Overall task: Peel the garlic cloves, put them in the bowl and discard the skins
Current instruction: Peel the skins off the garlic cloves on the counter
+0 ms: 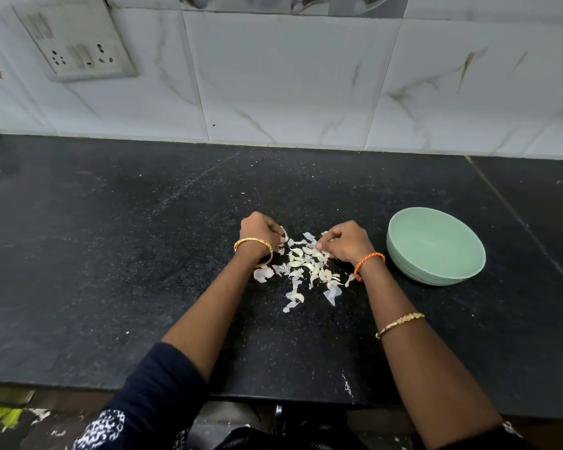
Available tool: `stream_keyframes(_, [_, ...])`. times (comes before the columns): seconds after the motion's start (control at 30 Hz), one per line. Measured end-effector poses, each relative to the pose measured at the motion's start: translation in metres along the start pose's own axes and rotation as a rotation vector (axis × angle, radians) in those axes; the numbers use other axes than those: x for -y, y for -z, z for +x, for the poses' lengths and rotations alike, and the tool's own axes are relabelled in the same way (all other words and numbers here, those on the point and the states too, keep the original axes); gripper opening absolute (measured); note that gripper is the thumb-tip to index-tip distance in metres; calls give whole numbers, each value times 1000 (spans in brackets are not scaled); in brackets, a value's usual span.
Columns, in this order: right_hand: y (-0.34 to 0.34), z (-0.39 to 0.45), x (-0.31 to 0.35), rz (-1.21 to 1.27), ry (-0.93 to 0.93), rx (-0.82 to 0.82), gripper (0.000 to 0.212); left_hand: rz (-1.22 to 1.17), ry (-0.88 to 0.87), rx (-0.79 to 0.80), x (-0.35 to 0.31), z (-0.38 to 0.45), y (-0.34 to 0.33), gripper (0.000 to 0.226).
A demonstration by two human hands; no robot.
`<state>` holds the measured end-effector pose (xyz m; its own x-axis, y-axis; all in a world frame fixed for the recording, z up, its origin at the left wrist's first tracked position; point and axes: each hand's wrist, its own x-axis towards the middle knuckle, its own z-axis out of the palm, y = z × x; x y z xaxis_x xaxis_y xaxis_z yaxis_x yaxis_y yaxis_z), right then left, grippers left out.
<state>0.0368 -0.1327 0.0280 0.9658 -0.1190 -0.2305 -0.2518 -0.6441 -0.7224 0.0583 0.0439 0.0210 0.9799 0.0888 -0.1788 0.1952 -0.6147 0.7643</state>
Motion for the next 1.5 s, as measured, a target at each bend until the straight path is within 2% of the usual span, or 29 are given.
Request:
stream_keyframes(0.13, [9,2,-1,146,-64,50,11,-130,-19,-24,6,-2,-3,12])
stream_keyframes(0.27, [12,5,-8,275,-106,61,10,-128,-68,-79,10,-4,-9,14])
stream_keyframes(0.43, [11,2,-13,383,-138,29,7,314,-243,-165,-4,-21,-18,24])
stream_keyframes(0.5, [11,0,-10,443,-150,35,8,324,-366,-81,-13,-30,-22,28])
stream_keyframes(0.6, [12,-3,-3,582,-201,68,8,199,-544,75,-19,-36,-30,29])
stream_keyframes(0.67, [14,-5,1,658,-237,88,8,119,-597,57,-21,-37,-34,23])
stream_keyframes(0.77, [16,-8,5,715,-237,95,9,45,-532,-8,-22,-33,-35,13])
stream_keyframes(0.8, [16,-9,7,737,-229,93,8,-21,-459,15,-22,-32,-34,12])
stream_keyframes(0.93, [10,-9,12,863,-232,123,7,-536,-97,227,-21,-33,-34,16])
stream_keyframes(1.0, [7,-8,12,905,-247,115,9,-556,-54,210,-19,-33,-37,16])
stream_keyframes(1.07, [4,-7,6,794,-249,26,8,-449,-66,100,-14,-31,-37,14])
stream_keyframes(1.17, [9,-6,-7,432,-186,-186,17,-306,-105,-9,-4,-28,-33,8])
stream_keyframes(1.37, [11,-29,-11,-26,11,-427,16,-42,-253,15,-7,-32,-36,8])
stream_keyframes(1.43, [2,-40,-11,-230,77,-414,16,-17,-233,-16,-9,-30,-37,10])
stream_keyframes(1.5, [-7,-46,-12,-429,100,-287,16,-17,-204,-45,-8,-27,-36,11])
